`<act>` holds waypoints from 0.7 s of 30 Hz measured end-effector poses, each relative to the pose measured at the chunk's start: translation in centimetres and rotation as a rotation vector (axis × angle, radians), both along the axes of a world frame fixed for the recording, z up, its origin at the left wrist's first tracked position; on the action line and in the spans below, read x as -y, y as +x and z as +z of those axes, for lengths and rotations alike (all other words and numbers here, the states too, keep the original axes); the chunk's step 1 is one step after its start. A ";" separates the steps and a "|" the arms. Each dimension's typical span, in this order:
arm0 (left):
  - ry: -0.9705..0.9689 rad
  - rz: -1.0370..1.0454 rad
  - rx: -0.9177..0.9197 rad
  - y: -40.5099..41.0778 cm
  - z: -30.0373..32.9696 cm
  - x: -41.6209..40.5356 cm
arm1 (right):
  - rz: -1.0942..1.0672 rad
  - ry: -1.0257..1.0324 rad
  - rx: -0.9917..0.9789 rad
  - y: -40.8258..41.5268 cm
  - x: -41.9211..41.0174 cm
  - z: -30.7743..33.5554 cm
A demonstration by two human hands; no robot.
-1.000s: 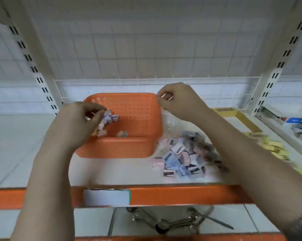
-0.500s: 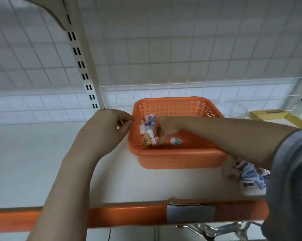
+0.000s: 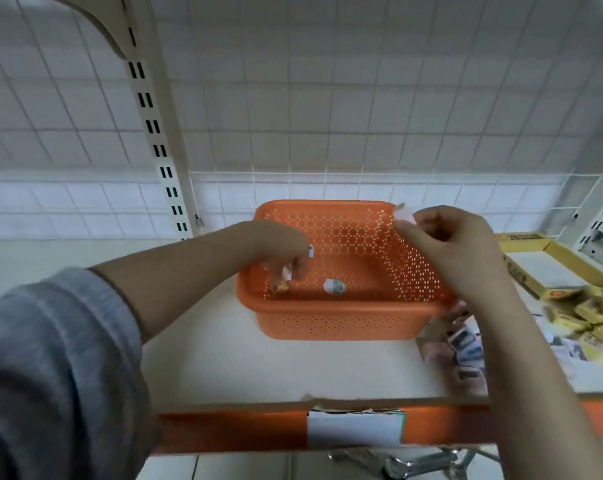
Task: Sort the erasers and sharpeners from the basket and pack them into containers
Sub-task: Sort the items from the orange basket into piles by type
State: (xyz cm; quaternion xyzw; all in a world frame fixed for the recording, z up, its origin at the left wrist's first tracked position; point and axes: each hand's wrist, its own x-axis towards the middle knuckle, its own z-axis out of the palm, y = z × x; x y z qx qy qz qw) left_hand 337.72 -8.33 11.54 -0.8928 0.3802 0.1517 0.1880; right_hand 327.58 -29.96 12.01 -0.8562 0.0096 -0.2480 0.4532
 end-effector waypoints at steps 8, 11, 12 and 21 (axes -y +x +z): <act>0.047 -0.024 -0.041 0.9 -0.8 1.1 | -0.069 0.221 0.008 -2.6 0.7 -2.3; -0.141 0.039 -0.074 0.6 0.2 1.2 | -0.086 0.259 0.020 -2.8 0.8 -2.1; -0.226 0.071 -0.072 0.3 0.8 1.3 | -0.110 0.273 0.029 -2.9 1.1 -2.0; -0.892 0.094 0.089 -6.6 4.1 6.5 | -0.277 0.196 0.086 -5.7 8.3 -1.3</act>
